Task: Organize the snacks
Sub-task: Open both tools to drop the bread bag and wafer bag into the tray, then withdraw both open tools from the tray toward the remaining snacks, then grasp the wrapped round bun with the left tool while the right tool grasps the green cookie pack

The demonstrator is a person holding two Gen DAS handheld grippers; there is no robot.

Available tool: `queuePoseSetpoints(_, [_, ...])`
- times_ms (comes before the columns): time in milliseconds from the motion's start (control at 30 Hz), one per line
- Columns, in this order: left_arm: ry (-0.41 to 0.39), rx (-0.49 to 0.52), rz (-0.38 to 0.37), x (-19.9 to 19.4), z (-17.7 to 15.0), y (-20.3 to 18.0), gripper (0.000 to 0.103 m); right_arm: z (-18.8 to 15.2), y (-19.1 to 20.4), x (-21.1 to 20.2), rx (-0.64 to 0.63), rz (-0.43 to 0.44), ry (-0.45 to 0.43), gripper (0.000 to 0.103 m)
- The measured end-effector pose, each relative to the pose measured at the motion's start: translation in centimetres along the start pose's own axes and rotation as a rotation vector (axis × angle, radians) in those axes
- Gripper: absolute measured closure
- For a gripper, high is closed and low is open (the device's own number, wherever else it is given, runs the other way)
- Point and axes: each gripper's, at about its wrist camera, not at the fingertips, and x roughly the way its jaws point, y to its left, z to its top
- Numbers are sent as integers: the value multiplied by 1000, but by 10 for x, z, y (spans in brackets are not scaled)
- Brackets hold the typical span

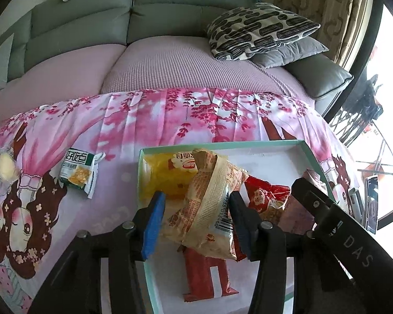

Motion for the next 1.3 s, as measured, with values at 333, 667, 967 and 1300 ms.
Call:
queuePoseSetpoints(333, [-45, -43, 4, -19, 6, 14, 48, -1, 3, 1, -29, -27, 12, 33])
queuePoseSetpoints(667, [-110, -193, 151, -33, 11, 83, 28, -6, 35, 0, -137, -31, -21, 0])
queuePoseSetpoints(967, [-121, -376, 291, -52, 0, 193, 22, -22, 105, 7, -263, 60, -20, 0])
queuePoseSetpoints(1300, [-41, -455, 320, -46, 3, 310, 22, -54, 211, 57, -382, 174, 75, 0])
